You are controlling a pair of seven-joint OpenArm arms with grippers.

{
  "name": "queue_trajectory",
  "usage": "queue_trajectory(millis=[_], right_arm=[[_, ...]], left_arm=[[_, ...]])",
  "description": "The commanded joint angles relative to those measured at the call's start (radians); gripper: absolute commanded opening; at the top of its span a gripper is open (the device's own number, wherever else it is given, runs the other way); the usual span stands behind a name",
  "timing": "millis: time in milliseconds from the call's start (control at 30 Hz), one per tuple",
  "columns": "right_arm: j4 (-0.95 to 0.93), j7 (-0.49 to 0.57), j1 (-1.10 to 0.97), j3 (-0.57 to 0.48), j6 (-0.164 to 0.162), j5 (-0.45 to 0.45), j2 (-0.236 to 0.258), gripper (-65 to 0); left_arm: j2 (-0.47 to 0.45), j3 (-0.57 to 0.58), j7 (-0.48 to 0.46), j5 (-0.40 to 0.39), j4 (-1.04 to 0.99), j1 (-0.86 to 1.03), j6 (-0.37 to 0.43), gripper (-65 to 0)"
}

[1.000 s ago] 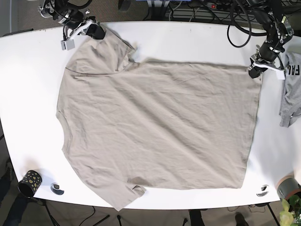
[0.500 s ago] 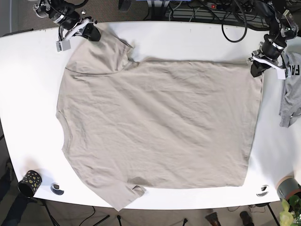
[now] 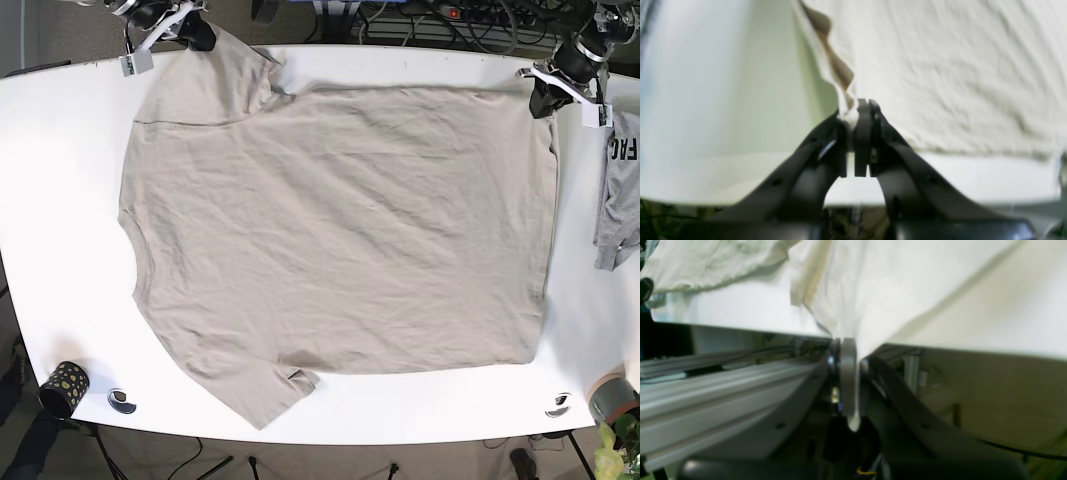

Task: Fold the T-shirt properly
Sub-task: 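Lift the shoulder edge with both grippers and fold it toward the hem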

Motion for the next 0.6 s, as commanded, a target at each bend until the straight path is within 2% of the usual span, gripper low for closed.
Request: queue_trajectory(millis=[0, 200, 567], right_arm=[[0.041, 0.012, -0.020, 0.036, 0.009, 0.022, 0.000, -65.0], [0.044, 0.010, 0.022, 0.077, 0.009, 0.097, 0.011, -65.0], [0.037, -0.016, 0.214, 0.071, 0.001, 0.096, 0.006, -65.0]], left_arm=[[-0.011, -0.034, -0.023, -0.017, 0.039, 0.006, -0.028, -65.0], [-0.010, -0.055, -0.010, -0.017, 0.048, -0.070, -0.031, -65.0], [-0.010, -0.026, 0.146, -0.008, 0.041, -0.330, -0.023, -65.0]])
